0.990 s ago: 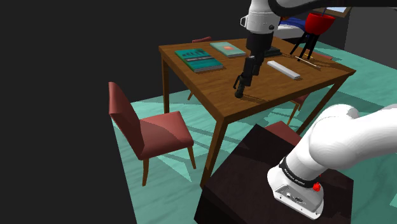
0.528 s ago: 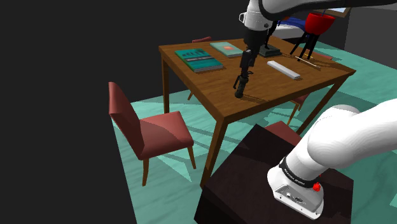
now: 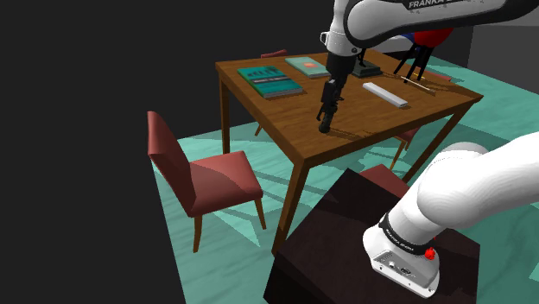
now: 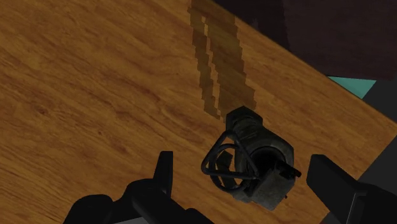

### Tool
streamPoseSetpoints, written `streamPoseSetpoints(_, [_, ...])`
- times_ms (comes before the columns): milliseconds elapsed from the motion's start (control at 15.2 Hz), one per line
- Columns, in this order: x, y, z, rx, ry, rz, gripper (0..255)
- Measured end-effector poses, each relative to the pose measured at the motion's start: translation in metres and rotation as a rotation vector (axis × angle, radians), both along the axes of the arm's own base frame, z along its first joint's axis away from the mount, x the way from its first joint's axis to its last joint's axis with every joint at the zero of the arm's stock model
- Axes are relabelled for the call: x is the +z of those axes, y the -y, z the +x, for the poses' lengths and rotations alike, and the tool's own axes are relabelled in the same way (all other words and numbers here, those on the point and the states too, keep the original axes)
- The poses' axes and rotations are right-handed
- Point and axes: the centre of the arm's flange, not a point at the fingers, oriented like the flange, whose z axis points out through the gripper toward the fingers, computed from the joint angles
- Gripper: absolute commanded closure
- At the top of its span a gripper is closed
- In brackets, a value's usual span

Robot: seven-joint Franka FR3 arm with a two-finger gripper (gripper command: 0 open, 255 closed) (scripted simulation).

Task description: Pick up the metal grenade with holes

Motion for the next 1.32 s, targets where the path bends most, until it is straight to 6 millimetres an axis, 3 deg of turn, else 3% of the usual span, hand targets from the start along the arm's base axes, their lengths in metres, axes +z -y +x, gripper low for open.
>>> streamPoseSetpoints(66, [-0.001, 0.0, 0.0, 0.0, 0.0, 0.0, 255])
streamPoseSetpoints(726, [-0.001, -0.001, 0.0, 0.001, 0.002, 0.001, 255])
streamPoseSetpoints(1320, [0.039, 0.0, 0.001, 0.0, 0.001, 0.0, 255])
